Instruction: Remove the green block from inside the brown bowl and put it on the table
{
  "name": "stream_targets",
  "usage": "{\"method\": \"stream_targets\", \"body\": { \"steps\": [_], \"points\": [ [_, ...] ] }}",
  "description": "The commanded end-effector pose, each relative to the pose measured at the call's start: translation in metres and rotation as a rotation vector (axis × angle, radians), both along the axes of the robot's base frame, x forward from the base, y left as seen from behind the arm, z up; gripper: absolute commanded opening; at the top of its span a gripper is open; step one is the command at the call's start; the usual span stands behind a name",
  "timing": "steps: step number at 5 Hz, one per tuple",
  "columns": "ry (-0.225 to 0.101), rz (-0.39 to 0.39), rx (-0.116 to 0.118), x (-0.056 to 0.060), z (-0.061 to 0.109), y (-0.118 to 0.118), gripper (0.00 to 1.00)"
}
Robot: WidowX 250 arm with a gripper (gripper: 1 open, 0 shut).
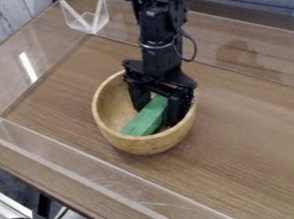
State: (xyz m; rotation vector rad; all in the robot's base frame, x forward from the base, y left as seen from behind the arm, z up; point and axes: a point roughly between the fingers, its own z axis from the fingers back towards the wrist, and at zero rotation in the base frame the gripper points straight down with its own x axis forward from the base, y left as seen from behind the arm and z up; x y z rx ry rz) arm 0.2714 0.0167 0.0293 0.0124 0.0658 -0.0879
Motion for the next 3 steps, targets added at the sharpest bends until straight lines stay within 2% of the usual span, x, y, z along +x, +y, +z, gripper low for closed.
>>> {"method": "stream_targets", "body": {
  "steps": [1, 3],
  "points": [
    [-0.033, -0.024, 0.006, 0.0067, 0.0040, 0.0021, 1.00],
    [-0.055, -0.004, 0.020, -0.0013, 0.0041, -0.0007, 1.00]
  ]
}}
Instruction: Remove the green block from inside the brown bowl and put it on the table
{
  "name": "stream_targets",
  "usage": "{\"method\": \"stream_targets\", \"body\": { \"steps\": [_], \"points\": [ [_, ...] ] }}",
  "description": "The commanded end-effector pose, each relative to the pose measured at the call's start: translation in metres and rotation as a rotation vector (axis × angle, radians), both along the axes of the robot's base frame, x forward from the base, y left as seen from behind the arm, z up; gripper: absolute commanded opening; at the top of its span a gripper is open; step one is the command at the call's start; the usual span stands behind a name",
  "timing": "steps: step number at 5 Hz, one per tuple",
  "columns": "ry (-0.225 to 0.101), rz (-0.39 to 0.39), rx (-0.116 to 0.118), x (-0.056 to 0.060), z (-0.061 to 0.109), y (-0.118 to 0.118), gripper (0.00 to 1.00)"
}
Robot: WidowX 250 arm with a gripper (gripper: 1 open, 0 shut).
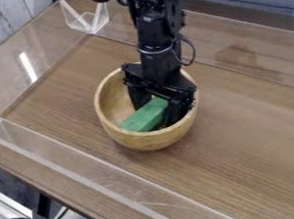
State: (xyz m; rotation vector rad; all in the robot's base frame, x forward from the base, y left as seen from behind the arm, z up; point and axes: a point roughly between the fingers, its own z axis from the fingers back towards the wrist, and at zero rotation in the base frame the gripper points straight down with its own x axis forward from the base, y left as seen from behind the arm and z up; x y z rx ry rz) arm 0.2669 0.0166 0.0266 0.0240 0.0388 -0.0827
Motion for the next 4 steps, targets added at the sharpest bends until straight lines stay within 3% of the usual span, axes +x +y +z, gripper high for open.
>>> {"method": "stream_targets", "body": {
  "steps": [1, 4],
  "points": [
    [-0.044, -0.023, 0.029, 0.004, 0.003, -0.003, 0.00],
    [-0.102, -0.031, 0.034, 0.003, 0.017, -0.004, 0.00]
  ]
}}
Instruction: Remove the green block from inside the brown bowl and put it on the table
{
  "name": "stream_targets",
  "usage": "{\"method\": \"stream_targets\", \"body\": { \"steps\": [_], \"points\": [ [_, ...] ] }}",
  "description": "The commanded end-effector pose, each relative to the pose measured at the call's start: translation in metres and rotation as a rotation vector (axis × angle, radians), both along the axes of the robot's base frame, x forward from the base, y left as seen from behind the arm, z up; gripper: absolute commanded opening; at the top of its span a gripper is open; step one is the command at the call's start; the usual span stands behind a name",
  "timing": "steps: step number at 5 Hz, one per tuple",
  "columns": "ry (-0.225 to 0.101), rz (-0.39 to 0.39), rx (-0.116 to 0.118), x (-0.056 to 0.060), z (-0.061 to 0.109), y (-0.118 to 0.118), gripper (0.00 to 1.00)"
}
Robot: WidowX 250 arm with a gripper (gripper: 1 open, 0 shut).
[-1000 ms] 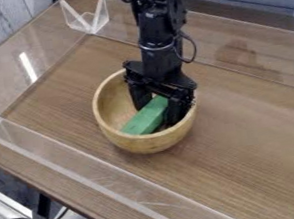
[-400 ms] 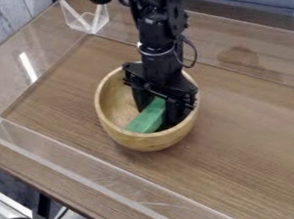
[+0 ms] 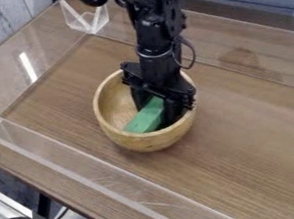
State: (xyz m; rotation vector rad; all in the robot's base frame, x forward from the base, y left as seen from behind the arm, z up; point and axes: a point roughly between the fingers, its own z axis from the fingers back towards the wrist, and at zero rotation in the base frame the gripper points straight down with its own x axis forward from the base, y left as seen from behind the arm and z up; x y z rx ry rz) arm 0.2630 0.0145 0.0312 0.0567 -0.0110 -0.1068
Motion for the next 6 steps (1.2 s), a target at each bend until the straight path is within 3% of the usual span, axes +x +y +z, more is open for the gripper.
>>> {"method": "stream_targets", "body": {
  "steps": [1, 4, 6],
  "points": [
    [-0.075, -0.011, 0.009, 0.008, 0.022, -0.001, 0.00],
    [-0.086, -0.034, 0.043, 0.000, 0.024, -0.007, 0.00],
    [-0.093, -0.087, 0.000, -0.002, 0.031, -0.017, 0.00]
  ]
}}
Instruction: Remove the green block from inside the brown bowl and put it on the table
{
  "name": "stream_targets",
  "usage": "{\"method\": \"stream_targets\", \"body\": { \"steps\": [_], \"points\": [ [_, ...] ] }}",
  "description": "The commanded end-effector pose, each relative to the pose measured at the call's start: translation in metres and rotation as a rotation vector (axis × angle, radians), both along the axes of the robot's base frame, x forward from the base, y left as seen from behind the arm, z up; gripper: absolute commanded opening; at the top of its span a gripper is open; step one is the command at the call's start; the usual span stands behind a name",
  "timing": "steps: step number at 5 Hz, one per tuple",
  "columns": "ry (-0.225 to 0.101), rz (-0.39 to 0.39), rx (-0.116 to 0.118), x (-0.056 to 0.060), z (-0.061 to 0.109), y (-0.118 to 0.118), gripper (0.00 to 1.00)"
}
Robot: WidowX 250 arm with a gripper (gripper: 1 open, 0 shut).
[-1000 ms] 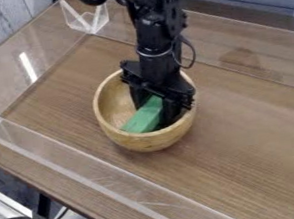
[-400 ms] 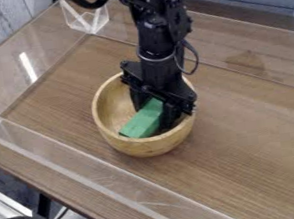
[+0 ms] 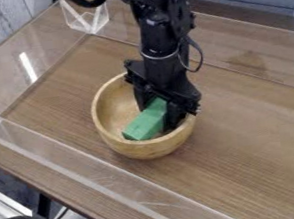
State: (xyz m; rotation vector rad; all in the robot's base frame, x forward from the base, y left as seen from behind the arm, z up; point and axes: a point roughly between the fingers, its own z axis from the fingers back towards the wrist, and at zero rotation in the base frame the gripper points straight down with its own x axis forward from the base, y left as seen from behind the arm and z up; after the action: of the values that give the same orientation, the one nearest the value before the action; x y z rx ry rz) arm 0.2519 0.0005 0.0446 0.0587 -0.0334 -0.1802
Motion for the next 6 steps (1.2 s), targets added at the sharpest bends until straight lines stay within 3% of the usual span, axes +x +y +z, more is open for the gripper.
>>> {"method": "stream_targets", "body": {
  "steps": [1, 2, 4, 6],
  "points": [
    [-0.093, -0.015, -0.023, 0.003, 0.010, -0.011, 0.00],
    [-0.118, -0.017, -0.045, -0.004, -0.003, -0.023, 0.00],
    [-0.114, -0.032, -0.010, 0.015, -0.018, -0.046, 0.00],
    [-0.086, -0.046, 0.005, 0.016, -0.020, -0.036, 0.00]
  ]
}}
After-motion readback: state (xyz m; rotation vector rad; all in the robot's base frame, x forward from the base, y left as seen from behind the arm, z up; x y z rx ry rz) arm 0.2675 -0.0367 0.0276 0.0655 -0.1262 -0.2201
